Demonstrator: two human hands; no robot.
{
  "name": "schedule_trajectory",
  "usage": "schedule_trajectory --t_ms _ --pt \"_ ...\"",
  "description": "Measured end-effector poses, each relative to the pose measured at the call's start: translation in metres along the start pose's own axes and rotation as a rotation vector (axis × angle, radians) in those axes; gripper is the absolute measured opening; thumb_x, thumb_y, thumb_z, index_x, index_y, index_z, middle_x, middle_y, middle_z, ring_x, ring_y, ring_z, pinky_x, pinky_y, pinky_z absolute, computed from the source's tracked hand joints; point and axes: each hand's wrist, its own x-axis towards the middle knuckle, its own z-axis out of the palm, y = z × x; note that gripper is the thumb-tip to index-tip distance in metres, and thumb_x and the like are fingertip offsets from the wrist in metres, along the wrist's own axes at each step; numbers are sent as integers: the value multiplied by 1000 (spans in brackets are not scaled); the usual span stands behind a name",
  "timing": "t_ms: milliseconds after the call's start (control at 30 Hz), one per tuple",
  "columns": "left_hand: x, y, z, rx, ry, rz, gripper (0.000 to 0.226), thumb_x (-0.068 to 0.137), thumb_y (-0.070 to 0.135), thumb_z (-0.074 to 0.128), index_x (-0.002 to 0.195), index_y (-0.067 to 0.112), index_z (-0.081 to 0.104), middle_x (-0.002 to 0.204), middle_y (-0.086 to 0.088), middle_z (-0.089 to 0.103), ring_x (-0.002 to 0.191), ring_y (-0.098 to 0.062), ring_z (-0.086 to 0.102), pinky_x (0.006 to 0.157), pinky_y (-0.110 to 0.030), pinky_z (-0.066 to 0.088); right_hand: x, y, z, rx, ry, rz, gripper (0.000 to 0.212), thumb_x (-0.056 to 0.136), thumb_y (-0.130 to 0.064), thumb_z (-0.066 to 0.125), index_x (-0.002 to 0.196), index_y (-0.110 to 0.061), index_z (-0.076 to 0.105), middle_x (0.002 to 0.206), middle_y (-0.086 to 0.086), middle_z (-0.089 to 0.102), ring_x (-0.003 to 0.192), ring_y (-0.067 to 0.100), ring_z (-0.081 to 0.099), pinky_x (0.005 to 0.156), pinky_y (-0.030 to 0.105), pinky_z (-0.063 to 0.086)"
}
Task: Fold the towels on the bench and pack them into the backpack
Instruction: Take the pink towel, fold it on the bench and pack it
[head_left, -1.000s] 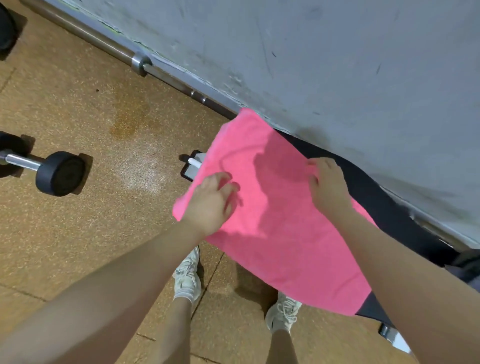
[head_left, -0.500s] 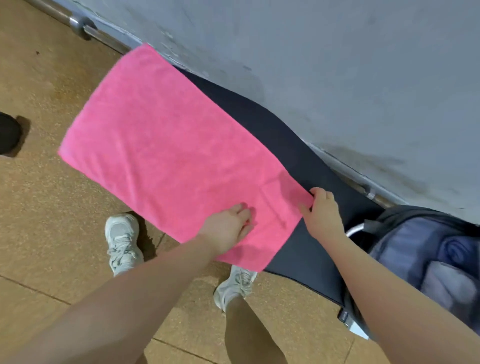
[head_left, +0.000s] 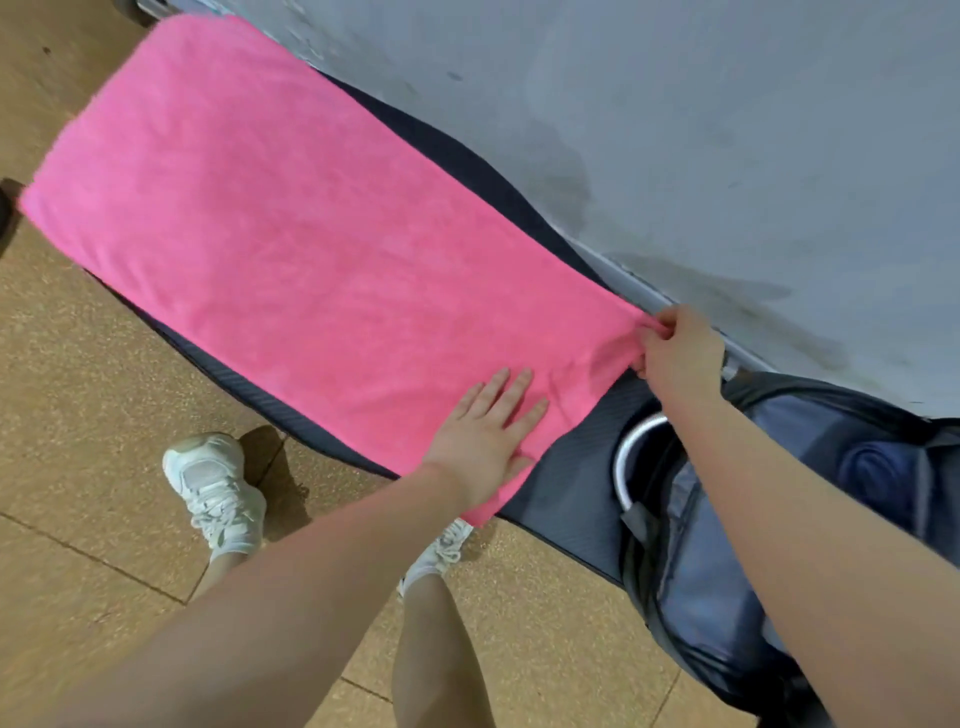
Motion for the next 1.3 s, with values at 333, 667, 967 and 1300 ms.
schedule_trajectory --t_ms 333,667,967,1300 --pt "25 25 -25 -357 -105 127 60 98 31 33 147 30 -1 153 -2 -24 141 -17 -18 114 -31 -4 13 -10 -28 -433 -4 -40 33 90 -9 46 122 0 49 127 23 46 116 39 46 92 43 39" --pt "-41 -171 -118 -346 220 -465 47 92 9 43 139 7 36 151 -14 22 134 -34 28 108 -40 27 -16 -188 65 -242 -399 -487 27 91 -6 46 116 -2 56 124 17 50 112 30 50 96 28 33" --pt "-78 -322 -149 -305 345 -846 40 95 20 41 133 8 40 131 -17 41 118 -36 40 95 -45 34 5 -328 186 -350 -467 -583 34 92 -2 40 122 -6 54 127 15 48 114 30 50 100 35 37" --pt "-84 -358 -147 -407 359 -776 31 91 34 52 105 8 60 117 -10 42 110 -29 39 94 -38 35 31 -394 231 -646 -306 -610 55 89 5 30 142 -11 28 144 17 32 122 37 47 96 43 40"
